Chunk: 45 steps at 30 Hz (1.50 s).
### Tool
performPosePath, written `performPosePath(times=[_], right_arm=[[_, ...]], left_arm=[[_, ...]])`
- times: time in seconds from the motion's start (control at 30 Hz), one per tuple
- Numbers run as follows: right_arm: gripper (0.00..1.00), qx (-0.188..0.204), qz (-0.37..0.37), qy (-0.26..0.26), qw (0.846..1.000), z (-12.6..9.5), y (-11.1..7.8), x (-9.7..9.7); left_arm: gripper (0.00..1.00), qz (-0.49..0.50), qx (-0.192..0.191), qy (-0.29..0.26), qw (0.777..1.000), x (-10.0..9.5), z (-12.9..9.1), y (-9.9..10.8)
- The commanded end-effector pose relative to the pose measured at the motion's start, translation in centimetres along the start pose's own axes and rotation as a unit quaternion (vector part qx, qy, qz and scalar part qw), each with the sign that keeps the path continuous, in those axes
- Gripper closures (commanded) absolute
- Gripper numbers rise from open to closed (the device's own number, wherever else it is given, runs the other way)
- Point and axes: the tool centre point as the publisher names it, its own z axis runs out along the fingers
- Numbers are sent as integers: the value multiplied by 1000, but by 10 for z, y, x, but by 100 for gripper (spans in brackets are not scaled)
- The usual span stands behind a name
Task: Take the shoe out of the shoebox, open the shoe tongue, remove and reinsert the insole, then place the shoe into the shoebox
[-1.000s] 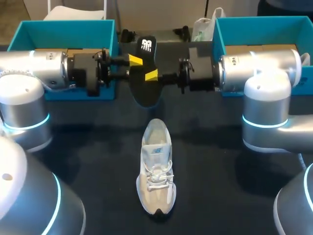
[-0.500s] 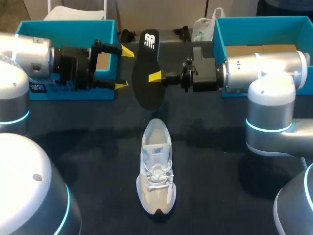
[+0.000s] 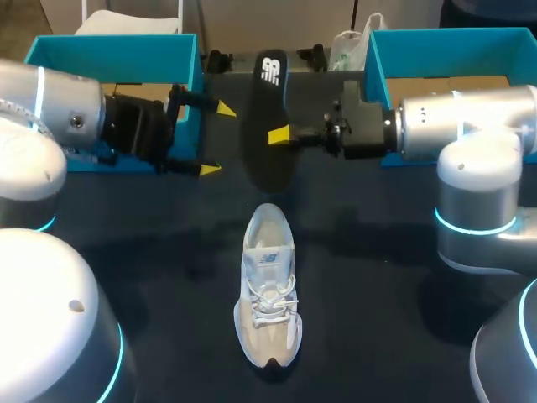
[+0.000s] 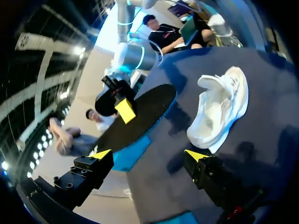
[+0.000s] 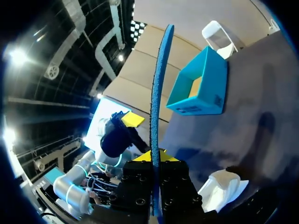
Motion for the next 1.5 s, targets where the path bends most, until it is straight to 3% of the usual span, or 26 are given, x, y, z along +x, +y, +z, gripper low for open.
performPosePath(times=[0.03,0.47,0.53,0.73,0.93,1.3,1.33,1.4,1.5], right_arm=[[100,-17,-19,-10,1000,-13,-10,-5],[100,-22,-28,-21,999,-11,-11,-8],[100,-22,-28,-21,999,-11,-11,-8],[100,-80,-51,-6,995,-8,-22,-14],[100,-99,-86,-10,991,3,-28,-18],[100,-99,-86,-10,991,3,-28,-18],[100,-99,-86,-10,991,3,-28,-18],[100,-100,-88,-15,991,7,-31,-30],[100,-105,-87,0,991,8,-32,-41]], left_arm=[[0,-149,-140,78,976,8,-29,0],[0,-149,-140,78,976,8,-29,0],[0,-201,-151,106,962,13,-29,-1],[0,-301,-215,154,916,35,-29,0],[0,-369,-227,172,885,63,-28,-3],[0,-369,-227,172,885,63,-28,-3],[0,-378,-247,168,876,68,-23,-2],[0,-392,-226,189,871,75,-19,1],[0,-407,-226,218,858,86,-11,3]])
